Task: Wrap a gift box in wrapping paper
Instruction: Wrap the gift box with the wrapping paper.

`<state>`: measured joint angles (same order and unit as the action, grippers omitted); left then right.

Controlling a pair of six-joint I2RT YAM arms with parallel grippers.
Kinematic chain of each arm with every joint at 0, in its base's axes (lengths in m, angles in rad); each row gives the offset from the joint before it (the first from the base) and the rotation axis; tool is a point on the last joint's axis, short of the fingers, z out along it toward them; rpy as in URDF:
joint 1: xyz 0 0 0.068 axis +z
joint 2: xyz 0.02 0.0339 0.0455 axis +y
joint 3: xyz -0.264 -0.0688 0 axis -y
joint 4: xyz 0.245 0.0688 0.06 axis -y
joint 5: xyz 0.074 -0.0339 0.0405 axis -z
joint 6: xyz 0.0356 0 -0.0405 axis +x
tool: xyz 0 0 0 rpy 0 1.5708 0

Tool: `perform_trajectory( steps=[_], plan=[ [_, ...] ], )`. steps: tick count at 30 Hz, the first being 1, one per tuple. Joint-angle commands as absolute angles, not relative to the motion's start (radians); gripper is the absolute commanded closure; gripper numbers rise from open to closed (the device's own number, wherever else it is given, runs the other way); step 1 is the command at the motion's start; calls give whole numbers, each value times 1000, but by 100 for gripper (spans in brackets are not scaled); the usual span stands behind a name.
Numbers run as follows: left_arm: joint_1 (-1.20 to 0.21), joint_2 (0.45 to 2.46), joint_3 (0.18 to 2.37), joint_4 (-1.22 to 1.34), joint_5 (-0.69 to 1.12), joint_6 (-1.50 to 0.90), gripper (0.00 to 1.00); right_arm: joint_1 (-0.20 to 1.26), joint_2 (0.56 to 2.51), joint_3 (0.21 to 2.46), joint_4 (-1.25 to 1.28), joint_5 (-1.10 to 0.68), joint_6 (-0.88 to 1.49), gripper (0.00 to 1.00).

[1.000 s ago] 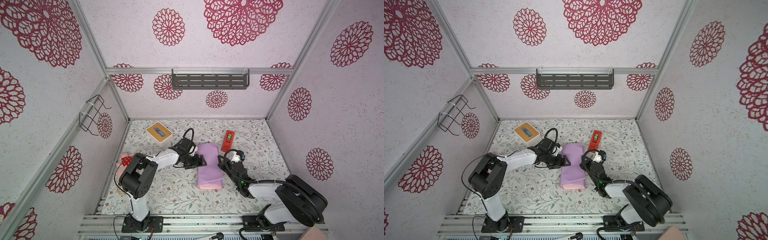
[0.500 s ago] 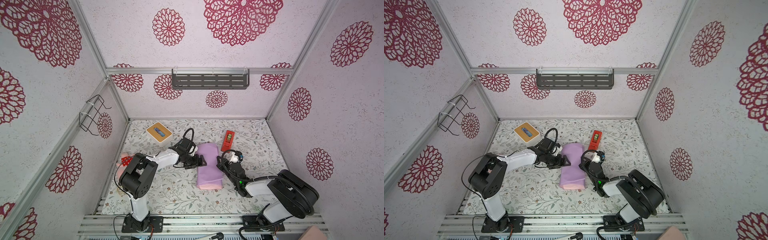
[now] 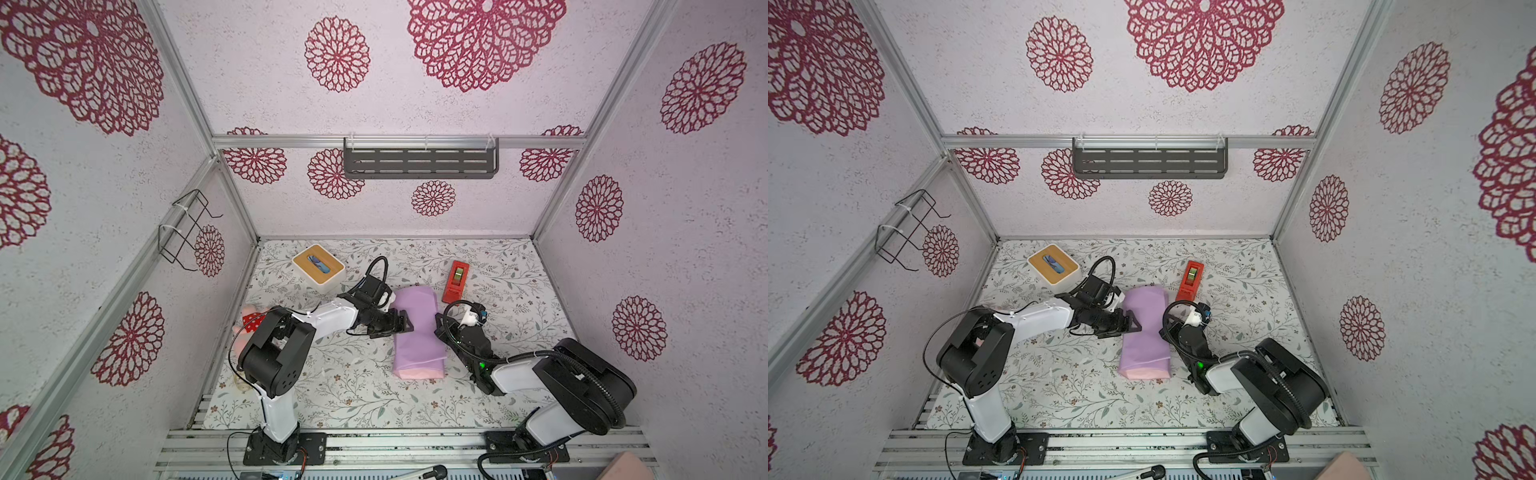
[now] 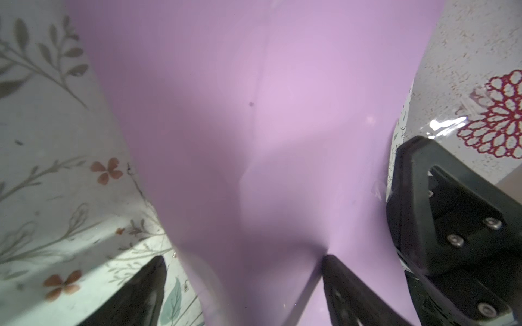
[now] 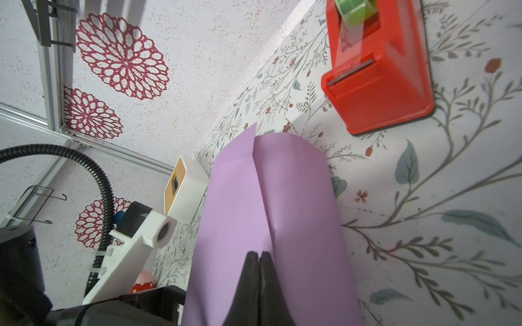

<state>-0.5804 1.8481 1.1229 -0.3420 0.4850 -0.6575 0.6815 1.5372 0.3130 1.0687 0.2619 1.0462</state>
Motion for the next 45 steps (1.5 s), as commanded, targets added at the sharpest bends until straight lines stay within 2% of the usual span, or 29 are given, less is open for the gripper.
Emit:
perform_trajectory(
  steps=[1,45],
  plan=[
    [-578,1901,1089,-422,396,-644,12,673,1544,308,1095,253,1017,100],
    [-566,1896,1078,-405,414,-655,12,635,1492,313,924,149,889,100]
  ],
)
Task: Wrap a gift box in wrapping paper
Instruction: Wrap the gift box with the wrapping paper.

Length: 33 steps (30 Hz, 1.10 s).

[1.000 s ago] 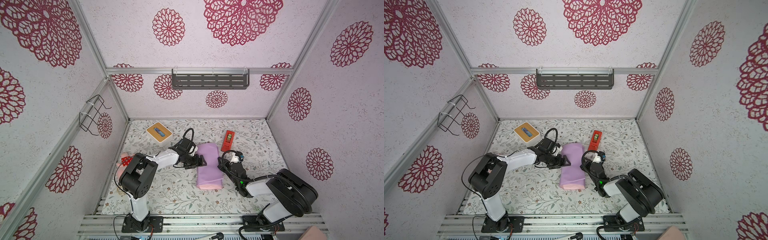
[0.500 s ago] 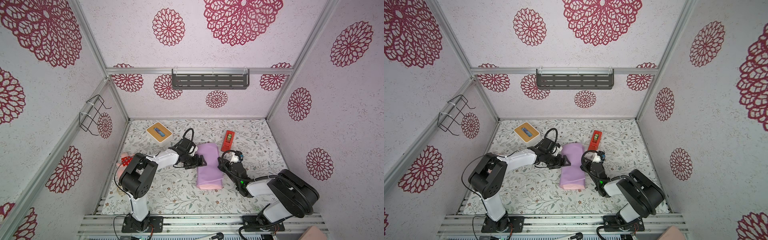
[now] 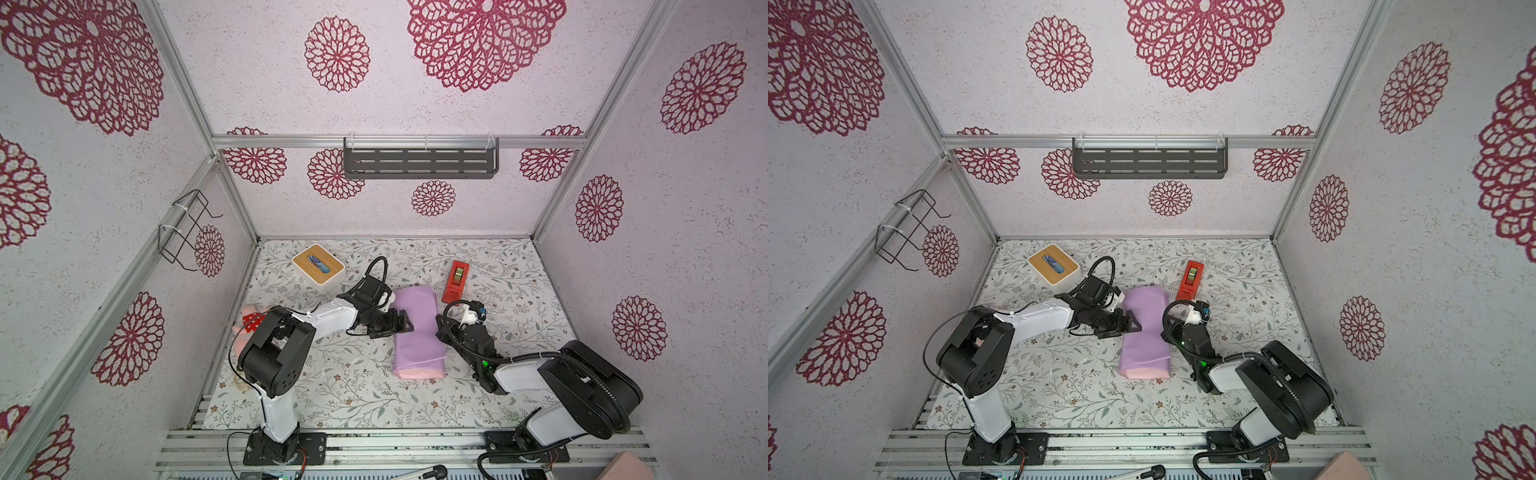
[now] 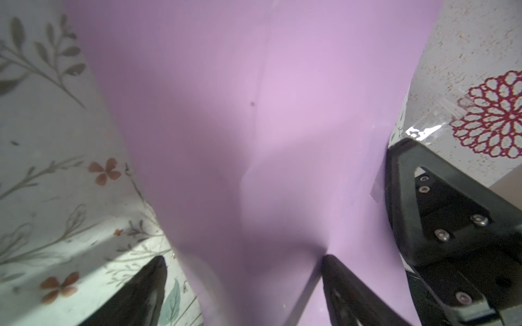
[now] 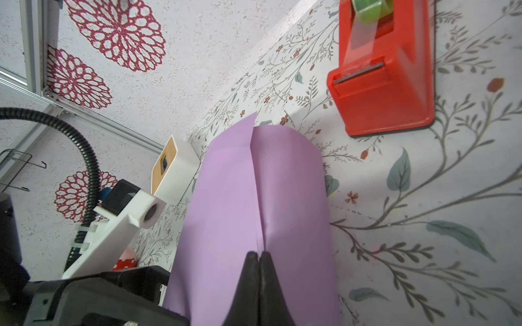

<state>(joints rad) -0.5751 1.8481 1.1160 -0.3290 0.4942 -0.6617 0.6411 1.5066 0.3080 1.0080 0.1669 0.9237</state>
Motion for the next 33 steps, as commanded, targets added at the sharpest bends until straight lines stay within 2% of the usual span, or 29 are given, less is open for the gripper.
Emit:
perform_trajectory(
  steps=[1,33],
  plan=[
    [-566,1898,1077,-405,414,-655,12,635,1488,314,918,149,883,100],
    [-564,1895,1074,-397,420,-659,12,607,1453,325,861,26,825,85]
  ],
)
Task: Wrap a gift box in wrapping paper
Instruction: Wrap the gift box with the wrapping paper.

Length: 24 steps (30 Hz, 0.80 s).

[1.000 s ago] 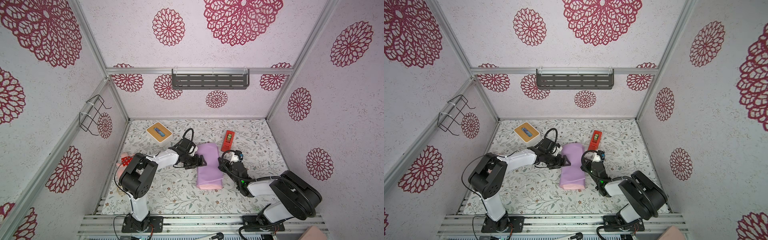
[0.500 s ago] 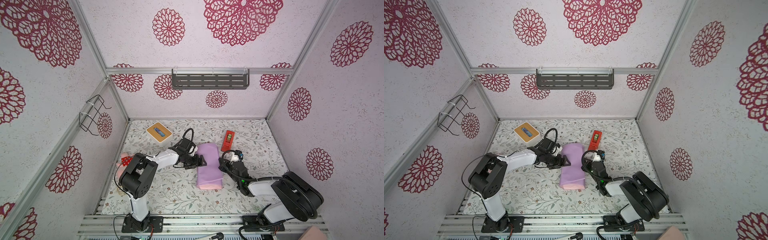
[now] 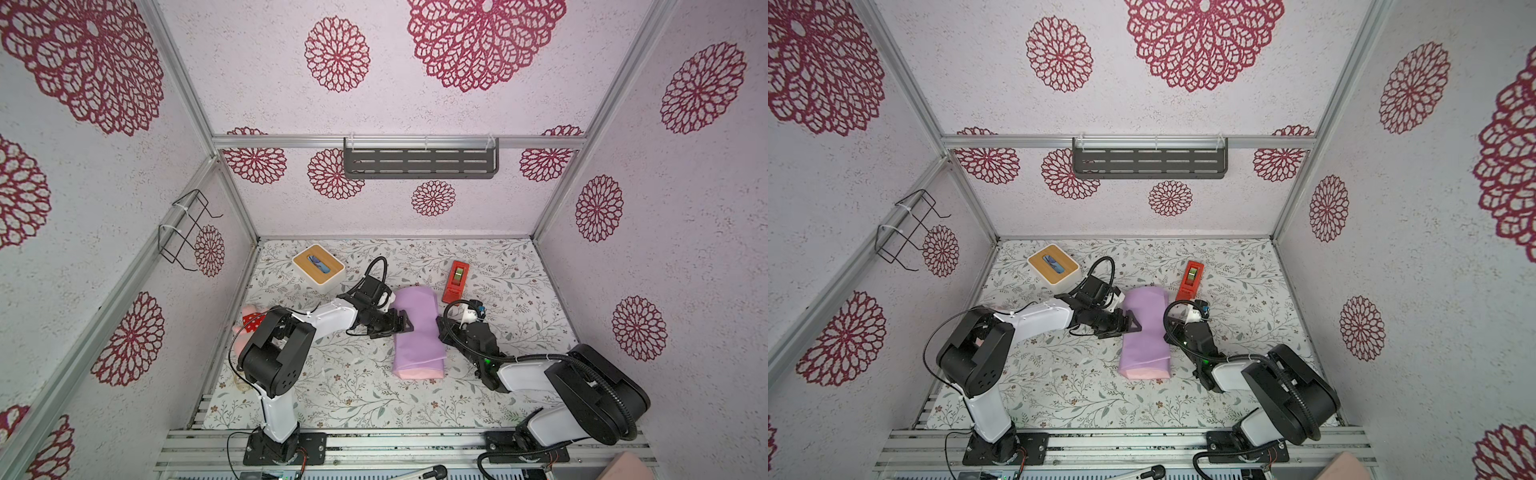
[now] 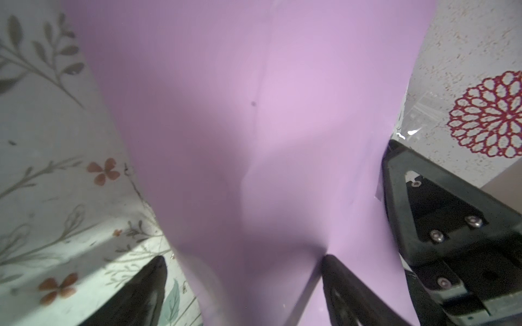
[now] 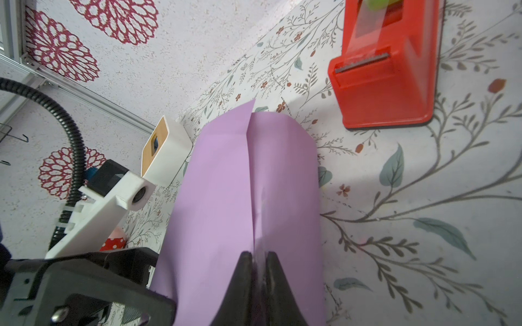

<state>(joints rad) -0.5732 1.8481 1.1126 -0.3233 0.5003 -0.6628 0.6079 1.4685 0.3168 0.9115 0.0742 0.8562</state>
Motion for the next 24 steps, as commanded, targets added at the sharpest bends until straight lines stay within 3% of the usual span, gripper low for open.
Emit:
perform_trajectory(
  steps=[1,14,17,20,24],
  plan=[
    [-564,1895,1073,-397,420,-660,12,607,1453,326,859,23,824,84],
    [-560,1894,1075,-399,417,-660,13,591,1407,319,778,-20,775,70],
    [-561,1896,1075,-399,417,-658,12,576,1376,329,741,-33,756,61],
    [-560,1899,1076,-400,417,-659,13,558,1339,343,694,-44,736,42],
    [-559,1899,1078,-397,417,-658,13,522,1286,353,625,-67,721,28]
  ],
)
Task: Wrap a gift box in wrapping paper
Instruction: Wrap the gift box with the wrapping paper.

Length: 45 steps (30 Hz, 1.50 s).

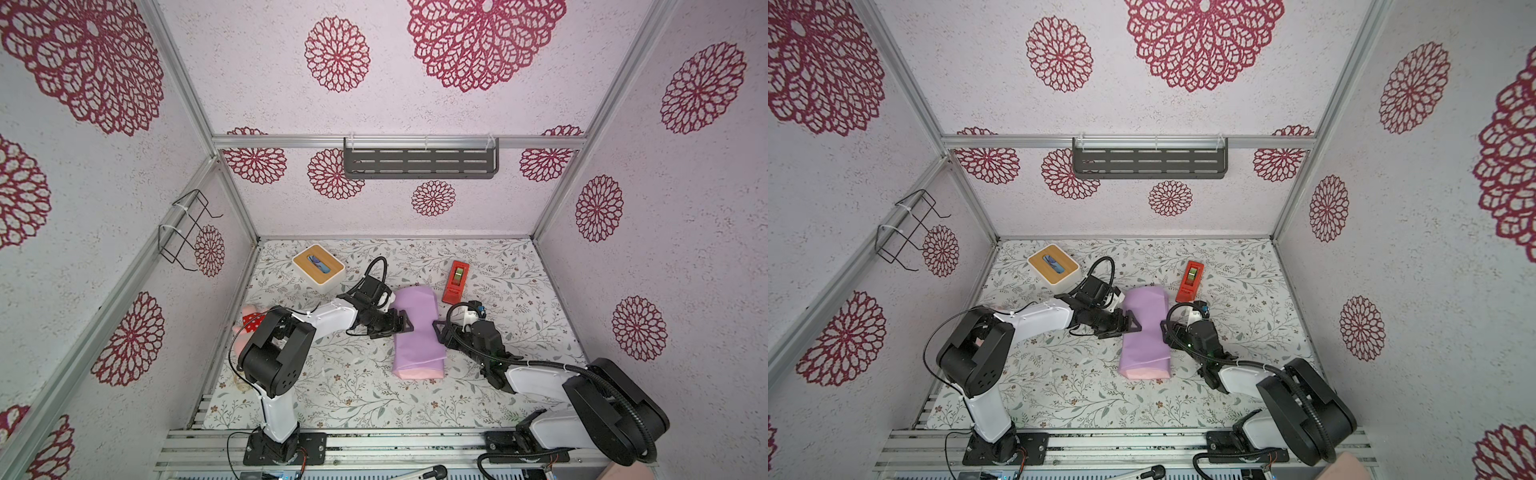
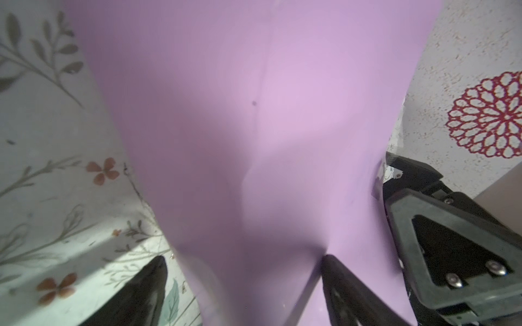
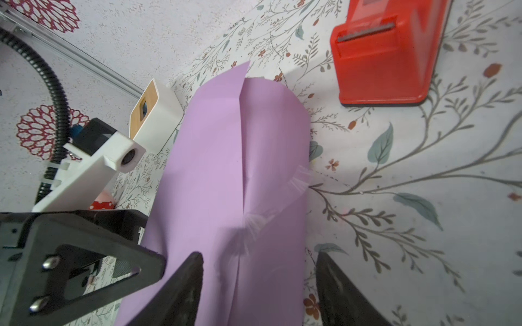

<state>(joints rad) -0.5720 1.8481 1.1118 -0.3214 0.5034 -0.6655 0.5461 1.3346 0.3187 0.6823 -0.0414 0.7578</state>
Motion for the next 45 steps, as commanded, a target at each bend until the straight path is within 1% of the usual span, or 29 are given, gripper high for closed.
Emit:
perform_trajectory(
  steps=[1,3,5,8,11,13,18,21,25,30,45],
  plan=[
    [-558,1899,1078,-397,418,-659,13,509,1271,353,608,-71,720,26],
    [-558,1901,1078,-397,419,-660,13,478,1226,357,552,-78,713,22],
    [-559,1901,1078,-398,419,-660,13,448,1173,365,486,-77,702,21],
    [-558,1902,1078,-396,420,-660,13,431,1096,414,336,-38,649,20],
    [-558,1905,1078,-397,422,-662,13,449,1080,513,165,0,599,20],
    [-558,1904,1080,-396,422,-661,13,466,1108,583,73,-1,584,23],
    [-558,1905,1082,-399,419,-660,13,550,1260,798,-144,6,529,35],
    [-558,1911,1086,-402,420,-660,13,583,1339,888,-242,10,530,41],
    [-558,1914,1088,-402,420,-660,13,601,1403,948,-292,-1,533,44],
    [-559,1916,1089,-405,418,-658,13,606,1456,988,-313,-20,533,45],
    [-558,1911,1092,-411,416,-658,13,614,1521,1011,-301,-49,532,47]
  ],
)
